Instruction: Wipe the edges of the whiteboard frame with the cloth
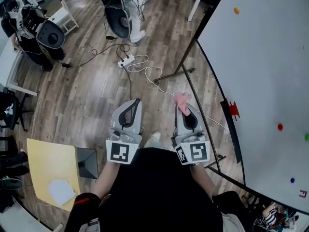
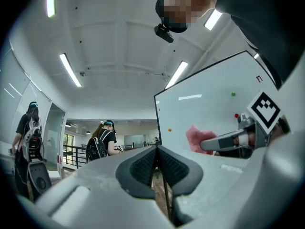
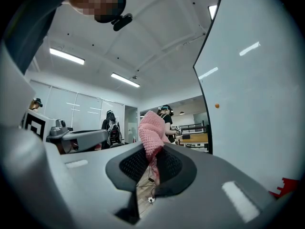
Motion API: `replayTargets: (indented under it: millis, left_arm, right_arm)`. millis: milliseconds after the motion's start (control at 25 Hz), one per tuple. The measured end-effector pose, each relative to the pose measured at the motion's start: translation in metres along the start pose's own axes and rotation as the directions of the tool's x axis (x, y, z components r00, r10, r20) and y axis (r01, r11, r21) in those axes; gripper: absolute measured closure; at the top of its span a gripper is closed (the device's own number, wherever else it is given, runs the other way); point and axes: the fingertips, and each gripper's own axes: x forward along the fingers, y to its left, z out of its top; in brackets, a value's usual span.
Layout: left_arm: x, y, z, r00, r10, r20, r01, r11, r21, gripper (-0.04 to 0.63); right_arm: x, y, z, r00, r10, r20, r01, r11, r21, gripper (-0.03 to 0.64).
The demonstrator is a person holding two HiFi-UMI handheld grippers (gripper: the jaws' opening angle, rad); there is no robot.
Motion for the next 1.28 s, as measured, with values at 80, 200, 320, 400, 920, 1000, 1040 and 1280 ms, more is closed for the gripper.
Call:
replayTargets:
  millis: [80,200,320,400,920,1000,1040,1280]
  left_arm:
    - [0.008,-0.004,0.001,1.000,0.006,-0.005,-0.006,1.000,0.002,0.594]
    - [0.021,-0.008,0.002,1.000,0.003,-0.012,-0.003,1.000,0.003,0.594]
    - [0.034,-0.012,0.004,1.000,-0.003,-0.012,0.003,1.000,-0.004,0.594]
    - [0.043,-0.014,0.006,1.000,-0.002,0.003,0.002,1.000,-0.013,0.594]
    - [0.103,-0.027,0.003,0.999,-0.032,0.029,0.033,0.999,-0.032,0.594]
    - [0.113,-0.026,0.004,0.999,-0.035,0.037,0.036,0.999,-0.029,0.594]
    - [0.119,-0.025,0.003,0.999,-0.037,0.038,0.038,0.999,-0.027,0.594]
    - [0.149,-0.014,0.000,0.997,-0.050,0.055,0.051,0.998,-0.030,0.594]
  right_arm:
    - [0.000,-0.011,0.003,1.000,0.002,0.008,-0.002,1.000,-0.003,0.589]
    - [-0.003,-0.024,0.008,1.000,-0.010,0.024,0.010,1.000,-0.002,0.589]
    - [-0.007,-0.036,0.010,0.999,-0.034,0.028,0.034,0.999,-0.004,0.589]
    - [-0.010,-0.045,0.010,0.998,-0.048,0.028,0.048,0.999,-0.005,0.588]
    - [-0.008,-0.107,0.009,0.990,-0.138,0.010,0.138,0.990,-0.014,0.589]
    - [-0.003,-0.114,0.009,0.990,-0.141,0.009,0.142,0.990,-0.018,0.588]
    - [0.000,-0.118,0.009,0.990,-0.144,0.009,0.144,0.989,-0.021,0.588]
    - [0.024,-0.135,0.013,0.986,-0.165,0.019,0.166,0.986,-0.037,0.589]
